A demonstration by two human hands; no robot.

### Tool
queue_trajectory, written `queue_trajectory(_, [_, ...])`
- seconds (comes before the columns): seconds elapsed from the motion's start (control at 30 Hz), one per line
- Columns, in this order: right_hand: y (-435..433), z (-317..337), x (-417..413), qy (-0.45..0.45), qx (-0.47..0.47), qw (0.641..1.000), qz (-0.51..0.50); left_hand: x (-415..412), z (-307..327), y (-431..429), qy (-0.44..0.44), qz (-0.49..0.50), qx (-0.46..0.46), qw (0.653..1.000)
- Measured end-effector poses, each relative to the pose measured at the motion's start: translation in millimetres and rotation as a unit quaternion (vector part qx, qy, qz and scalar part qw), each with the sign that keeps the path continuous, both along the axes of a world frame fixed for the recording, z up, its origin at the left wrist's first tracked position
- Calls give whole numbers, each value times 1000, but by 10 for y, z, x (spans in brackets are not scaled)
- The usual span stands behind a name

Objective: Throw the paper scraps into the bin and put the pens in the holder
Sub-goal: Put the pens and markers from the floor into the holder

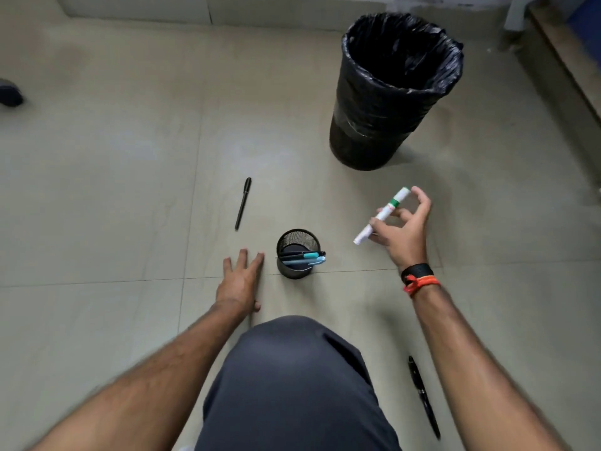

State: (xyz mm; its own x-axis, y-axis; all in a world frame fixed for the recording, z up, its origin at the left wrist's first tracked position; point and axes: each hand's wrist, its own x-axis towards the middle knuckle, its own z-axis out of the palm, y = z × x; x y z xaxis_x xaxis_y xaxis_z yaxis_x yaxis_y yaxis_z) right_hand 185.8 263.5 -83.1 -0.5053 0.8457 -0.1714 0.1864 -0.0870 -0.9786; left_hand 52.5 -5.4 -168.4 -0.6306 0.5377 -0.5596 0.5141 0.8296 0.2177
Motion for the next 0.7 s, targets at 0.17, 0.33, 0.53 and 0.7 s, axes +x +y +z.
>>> queue_trajectory(0.17, [-632, 233, -492, 22, 84, 994, 71, -52, 31, 82, -15, 4, -46, 999])
queue_trajectory(0.33, [-964, -22, -619, -103, 215, 959, 154, -59, 9, 69, -5, 0, -50, 999])
queue_trajectory(0.53, [-972, -227, -528, -238, 333, 872, 270, -69, 65, 107, -2, -18, -81, 997])
queue_trajectory(0.7, [-867, -93, -430, -168, 344, 896, 225, -455, 253, 290, 94, 14, 27, 995])
